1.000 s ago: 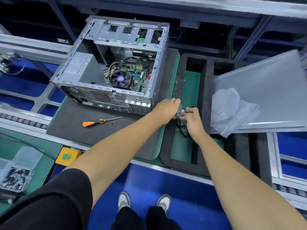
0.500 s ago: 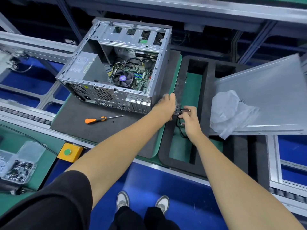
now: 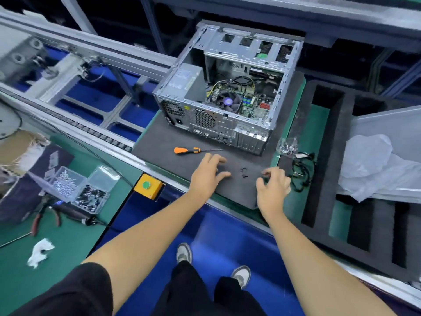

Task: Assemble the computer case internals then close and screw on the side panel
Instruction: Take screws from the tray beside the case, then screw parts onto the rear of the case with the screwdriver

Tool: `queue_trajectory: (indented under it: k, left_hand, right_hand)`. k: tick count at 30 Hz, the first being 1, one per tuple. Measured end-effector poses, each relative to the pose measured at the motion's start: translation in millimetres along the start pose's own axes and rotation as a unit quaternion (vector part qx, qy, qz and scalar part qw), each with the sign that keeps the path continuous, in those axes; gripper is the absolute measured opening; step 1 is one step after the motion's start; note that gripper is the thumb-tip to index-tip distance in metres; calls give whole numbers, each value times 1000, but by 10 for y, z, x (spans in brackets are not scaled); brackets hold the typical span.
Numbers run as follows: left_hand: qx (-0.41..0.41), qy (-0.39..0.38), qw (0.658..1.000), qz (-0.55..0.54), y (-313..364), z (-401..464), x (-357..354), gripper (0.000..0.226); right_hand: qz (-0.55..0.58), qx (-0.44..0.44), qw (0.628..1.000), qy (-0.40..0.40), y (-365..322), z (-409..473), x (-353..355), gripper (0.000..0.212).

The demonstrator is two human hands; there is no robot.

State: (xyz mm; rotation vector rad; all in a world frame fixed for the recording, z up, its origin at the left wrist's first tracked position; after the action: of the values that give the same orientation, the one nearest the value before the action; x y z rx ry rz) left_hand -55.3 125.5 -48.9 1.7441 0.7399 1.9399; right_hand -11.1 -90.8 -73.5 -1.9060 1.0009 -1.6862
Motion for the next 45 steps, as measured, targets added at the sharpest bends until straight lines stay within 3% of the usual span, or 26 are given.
queue_trajectory:
  k: [7, 9, 12, 15, 19, 21, 25, 27, 29, 31, 33, 36, 40, 45]
  left_hand:
    - [-101, -128, 987, 0, 269, 316, -336, 20]
    - [-82, -150, 985, -23, 258, 370, -388, 13]
    - [-66, -163, 984, -26, 227, 411, -361, 31]
    - [-71, -193, 979, -12, 226, 459, -312, 35]
    - [-97, -224, 970, -6, 291, 500, -291, 20]
    - [-161, -239, 956, 50, 314, 497, -239, 13]
    - [-189, -132, 967, 106, -67, 515, 232, 13]
    - [-107, -26, 994, 22, -469, 514, 694, 12]
    - [-28, 48, 996, -64, -937, 457, 1080, 16]
    - [-30, 64, 997, -23, -1272, 387, 1411, 11]
    - [-17, 49, 999, 10, -1569, 334, 1578, 10]
    - [-8, -5, 1000, 4, -1742, 291, 1576, 10]
    - [19, -1, 996, -92, -1752, 220, 1463, 18]
    - [82, 26, 973, -214, -1830, 114, 1322, 17]
  right_hand:
    - [-16, -57, 996, 67, -121, -169, -118, 18]
    - [-30, -61, 995, 79, -143, -196, -109, 18]
    - [-42, -73, 991, 101, -174, -246, -112, 19]
    - [-44, -91, 987, 124, -216, -323, -175, 23]
    - [-34, -117, 982, 147, -316, -436, -289, 29]
    - [-23, -120, 978, 168, -392, -509, -325, 33]
    - [-47, -35, 986, 159, -774, -616, -493, 36]
    - [-98, 52, 991, 73, -1087, -673, -746, 44]
    - [-159, 118, 978, -62, -1400, -755, -1120, 60]
    - [-204, 121, 955, -176, -1634, -866, -1493, 70]
    - [-199, 79, 952, -219, -1799, -914, -1733, 70]
    - [-198, 5, 957, -215, -1914, -867, -1896, 55]
    - [-154, -65, 965, -204, -1928, -787, -1949, 24]
    - [-32, -114, 984, -131, -1838, -842, -1815, 18]
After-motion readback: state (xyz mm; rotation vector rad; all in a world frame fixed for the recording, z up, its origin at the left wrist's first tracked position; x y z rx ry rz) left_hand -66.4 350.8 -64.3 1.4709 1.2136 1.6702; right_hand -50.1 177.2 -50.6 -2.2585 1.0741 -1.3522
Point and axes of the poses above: each hand's wrist, its own z-axis towards the middle knuckle, its own x-axis out of the back of the hand, y = z × x, the point moved 7 cm from there along z, towards the middle knuckle, and after that the axes turned 13 degrees about -x, right-handed, at the moved point
